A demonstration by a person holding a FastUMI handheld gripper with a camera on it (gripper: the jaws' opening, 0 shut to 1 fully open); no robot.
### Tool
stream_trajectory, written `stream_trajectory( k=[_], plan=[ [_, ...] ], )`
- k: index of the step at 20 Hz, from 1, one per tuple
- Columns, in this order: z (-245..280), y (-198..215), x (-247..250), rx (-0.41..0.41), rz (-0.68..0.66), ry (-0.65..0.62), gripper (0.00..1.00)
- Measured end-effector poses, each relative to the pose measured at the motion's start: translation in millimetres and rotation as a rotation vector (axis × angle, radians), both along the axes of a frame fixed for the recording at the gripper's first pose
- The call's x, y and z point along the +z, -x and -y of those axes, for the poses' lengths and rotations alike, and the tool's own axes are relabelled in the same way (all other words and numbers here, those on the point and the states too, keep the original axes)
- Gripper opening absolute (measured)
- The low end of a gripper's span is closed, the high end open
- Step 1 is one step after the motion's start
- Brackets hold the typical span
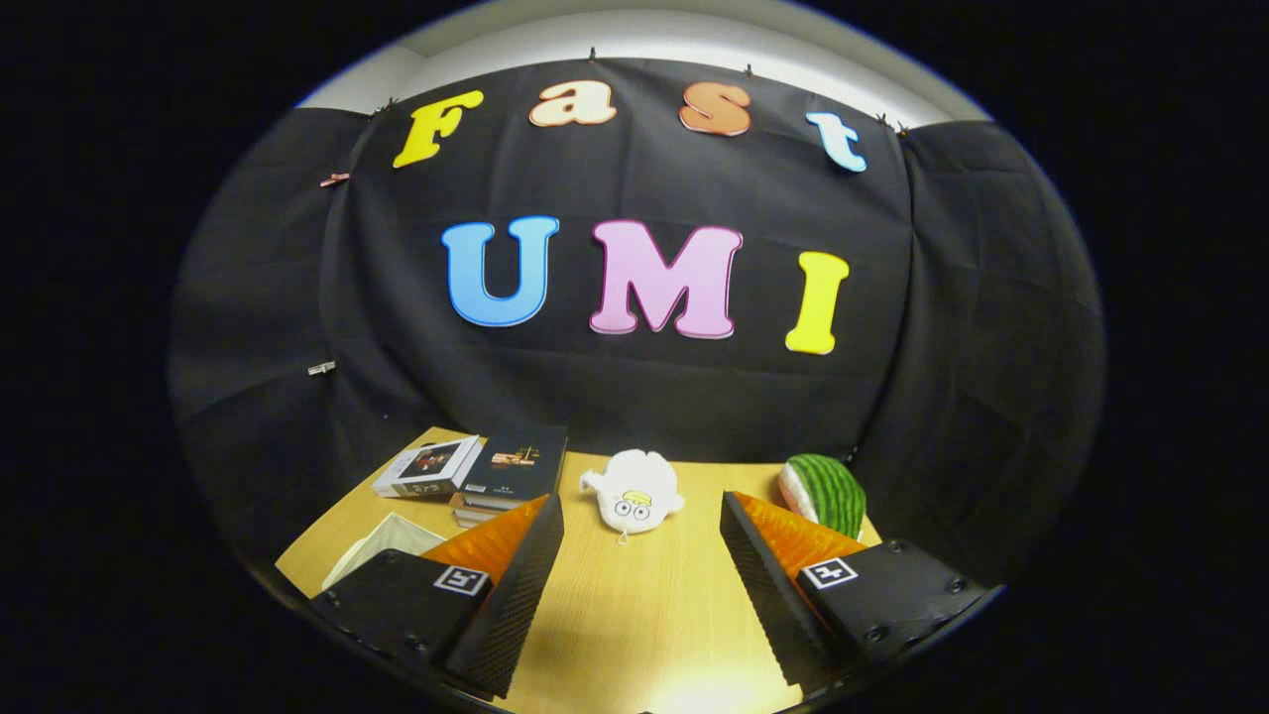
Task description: Open the storage box then place both shoes into the box .Put the left shoe in first, then the right shoe, with the right side of both shoes facing outward in a uniform manner.
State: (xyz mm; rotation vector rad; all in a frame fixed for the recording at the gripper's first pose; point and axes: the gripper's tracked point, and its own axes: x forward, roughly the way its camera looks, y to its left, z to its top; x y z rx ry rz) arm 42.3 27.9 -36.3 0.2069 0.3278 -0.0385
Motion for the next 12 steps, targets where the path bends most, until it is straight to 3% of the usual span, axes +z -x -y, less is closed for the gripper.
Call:
stream_trajectory(
  k=[6,12],
  plan=[
    [18,21,31,-0.064,0.137,0.061,0.95],
    [22,30,22,-0.097,0.116,0.030,0.96]
  ],
)
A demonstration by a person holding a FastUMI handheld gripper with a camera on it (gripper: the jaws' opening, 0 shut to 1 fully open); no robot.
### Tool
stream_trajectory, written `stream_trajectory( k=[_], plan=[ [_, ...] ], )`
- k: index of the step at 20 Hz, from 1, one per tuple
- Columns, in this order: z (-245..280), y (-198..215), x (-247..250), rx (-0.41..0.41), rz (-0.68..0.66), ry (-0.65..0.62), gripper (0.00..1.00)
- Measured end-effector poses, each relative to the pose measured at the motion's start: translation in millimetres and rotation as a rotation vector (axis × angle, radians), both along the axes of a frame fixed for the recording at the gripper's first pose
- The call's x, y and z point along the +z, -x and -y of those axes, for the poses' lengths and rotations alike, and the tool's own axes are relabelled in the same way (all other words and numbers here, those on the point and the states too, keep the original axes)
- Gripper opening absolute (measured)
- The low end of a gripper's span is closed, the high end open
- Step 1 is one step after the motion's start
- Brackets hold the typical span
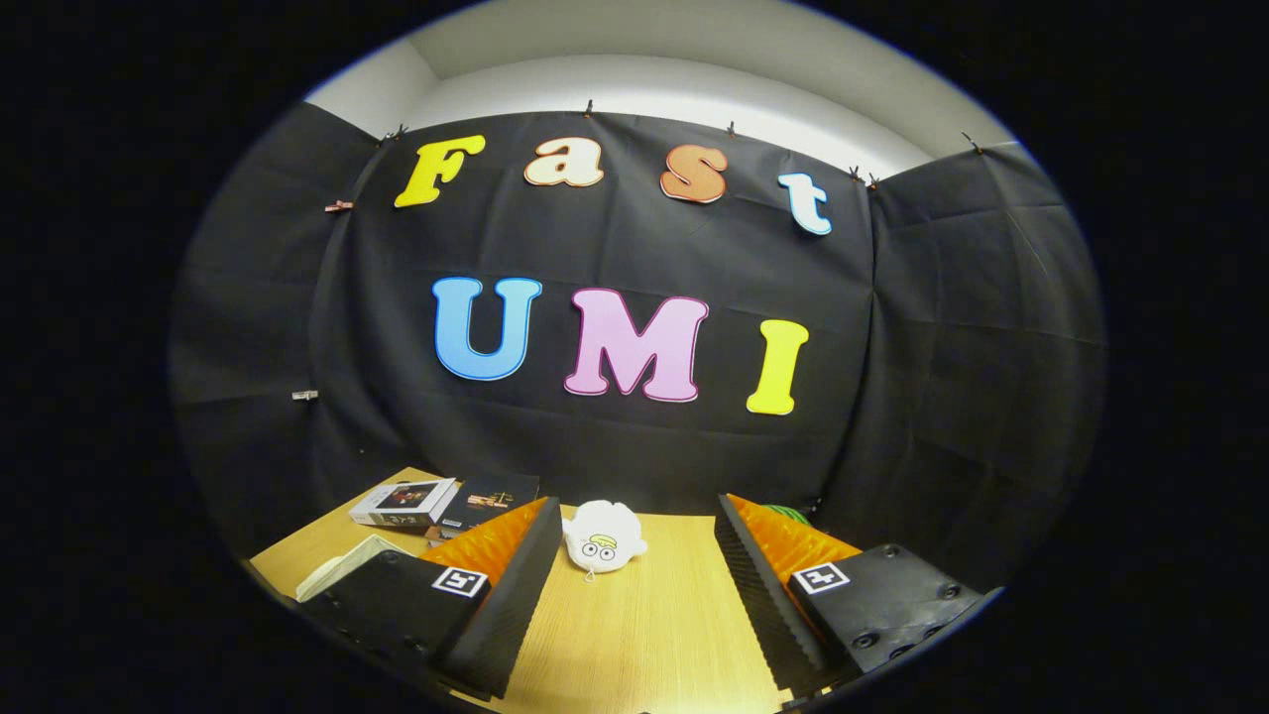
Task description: Open the storage box then place both shoes into the box .Put the left shoe in first, then the right shoe, with the right side of both shoes facing outward in a uniform manner.
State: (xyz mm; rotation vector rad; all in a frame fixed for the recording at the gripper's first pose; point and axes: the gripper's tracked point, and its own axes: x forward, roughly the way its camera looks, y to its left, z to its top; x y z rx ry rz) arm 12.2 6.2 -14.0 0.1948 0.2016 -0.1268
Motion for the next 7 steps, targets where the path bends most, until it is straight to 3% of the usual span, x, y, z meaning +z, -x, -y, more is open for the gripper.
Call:
stream_trajectory(
  k=[7],
  plan=[
    [4.0,-1.6,-2.1,-0.004,-0.004,0.004,0.96]
  ],
)
